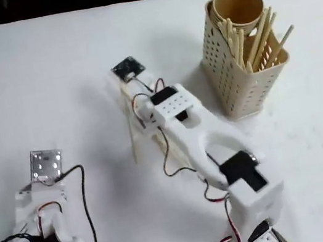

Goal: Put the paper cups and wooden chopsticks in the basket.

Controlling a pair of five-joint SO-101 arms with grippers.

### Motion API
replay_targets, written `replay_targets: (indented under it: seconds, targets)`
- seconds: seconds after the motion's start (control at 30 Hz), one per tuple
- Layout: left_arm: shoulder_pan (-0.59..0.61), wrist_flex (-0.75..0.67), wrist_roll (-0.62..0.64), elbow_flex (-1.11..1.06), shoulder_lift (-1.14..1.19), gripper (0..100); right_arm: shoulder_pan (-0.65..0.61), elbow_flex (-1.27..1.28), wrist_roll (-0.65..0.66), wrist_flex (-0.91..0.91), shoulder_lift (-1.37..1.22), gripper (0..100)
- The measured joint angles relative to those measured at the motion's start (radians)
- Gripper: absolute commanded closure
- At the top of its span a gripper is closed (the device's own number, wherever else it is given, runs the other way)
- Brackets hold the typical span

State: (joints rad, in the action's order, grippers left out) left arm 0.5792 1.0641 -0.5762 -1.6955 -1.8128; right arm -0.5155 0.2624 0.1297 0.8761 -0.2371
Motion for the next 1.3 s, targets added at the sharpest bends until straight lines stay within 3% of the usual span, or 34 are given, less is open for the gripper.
replay_targets:
  seconds: [0.17,0.37,0.87,1.03,1.23,1.3]
  targets:
    - [0.0,0.0,0.0,0.0,0.0,86,0.08,0.012,-0.032,0.0,0.04,98.1]
    - [0.0,0.0,0.0,0.0,0.0,86,0.069,0.012,-0.126,-0.032,-0.025,98.1]
    - [0.0,0.0,0.0,0.0,0.0,86,-0.021,-0.19,-0.146,0.114,-0.213,98.1]
    - [0.0,0.0,0.0,0.0,0.0,86,-0.103,-0.192,-0.269,0.114,-0.187,97.5]
    - [0.0,0.0,0.0,0.0,0.0,86,-0.115,-0.192,-0.301,0.138,-0.173,85.0]
    - [0.0,0.0,0.0,0.0,0.0,86,-0.097,-0.192,-0.301,0.158,-0.173,85.8]
